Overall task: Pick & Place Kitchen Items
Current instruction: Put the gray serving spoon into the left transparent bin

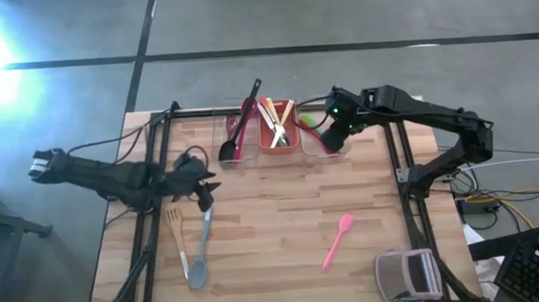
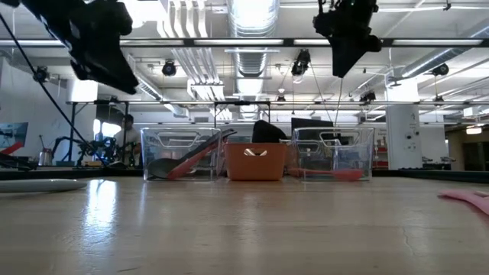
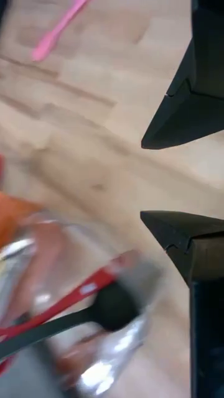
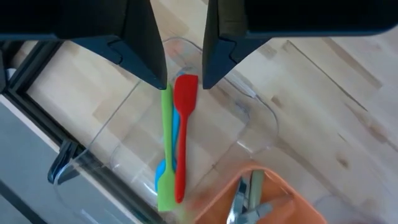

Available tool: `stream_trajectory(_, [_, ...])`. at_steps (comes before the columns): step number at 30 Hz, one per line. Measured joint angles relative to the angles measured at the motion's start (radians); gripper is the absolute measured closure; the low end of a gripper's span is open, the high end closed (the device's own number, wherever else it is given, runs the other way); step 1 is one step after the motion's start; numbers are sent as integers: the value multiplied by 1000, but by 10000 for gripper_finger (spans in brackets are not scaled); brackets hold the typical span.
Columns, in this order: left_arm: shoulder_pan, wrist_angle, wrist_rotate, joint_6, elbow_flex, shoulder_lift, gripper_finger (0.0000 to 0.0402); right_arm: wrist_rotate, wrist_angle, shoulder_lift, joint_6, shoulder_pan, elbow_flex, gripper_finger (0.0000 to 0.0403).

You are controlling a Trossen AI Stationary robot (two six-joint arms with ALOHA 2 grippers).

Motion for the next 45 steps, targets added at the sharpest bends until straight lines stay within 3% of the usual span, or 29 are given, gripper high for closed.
stream_trajectory(4, [-12, -242, 129, -194, 121, 64, 227, 0, -3, 0, -8, 0, -42, 313])
stream_trajectory(8, [-55, -379, 217, -368, 181, 109, 227, 0, -2, 0, -15, 0, -85, 314])
stream_trajectory(19, [-160, -443, 428, -763, 49, 118, 227, 51, 1, 0, -26, -1, -170, 299])
stream_trajectory(24, [-200, -379, 562, -840, -36, 119, 227, 51, 5, 0, -27, -1, -175, 296])
stream_trajectory(35, [-304, 49, 638, -931, -218, 136, 227, 51, 34, 0, -55, -1, -175, 312])
stream_trajectory(45, [-355, 148, 666, -958, -254, 167, 227, 51, 48, 0, -60, -1, -175, 298])
